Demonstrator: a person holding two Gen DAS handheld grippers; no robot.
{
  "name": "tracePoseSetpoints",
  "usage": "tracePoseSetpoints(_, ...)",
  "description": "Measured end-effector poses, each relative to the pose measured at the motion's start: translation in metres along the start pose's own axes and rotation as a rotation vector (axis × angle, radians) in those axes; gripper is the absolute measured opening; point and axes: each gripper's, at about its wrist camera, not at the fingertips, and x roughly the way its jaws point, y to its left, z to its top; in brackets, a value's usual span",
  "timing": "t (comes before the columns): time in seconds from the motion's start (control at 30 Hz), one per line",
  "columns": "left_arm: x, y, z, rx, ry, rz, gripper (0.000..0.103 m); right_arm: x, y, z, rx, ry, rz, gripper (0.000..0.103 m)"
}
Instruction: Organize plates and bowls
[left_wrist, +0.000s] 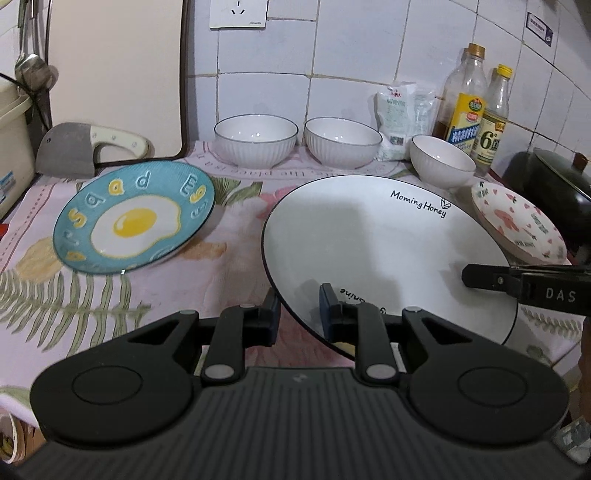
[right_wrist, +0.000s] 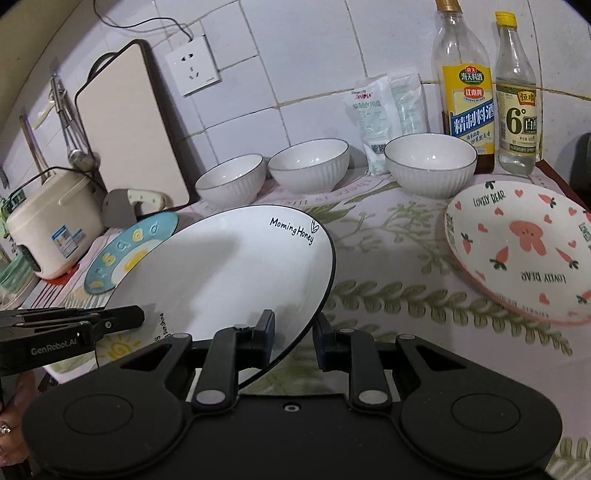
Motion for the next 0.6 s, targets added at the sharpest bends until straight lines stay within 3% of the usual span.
tracePoseSetpoints(0.6, 0.004, 0.007, -0.033, -0.021, 0.071, 0.003, 0.020, 0.008, 0.001, -0.031, -0.007, 0.061, 0.007, 0.027)
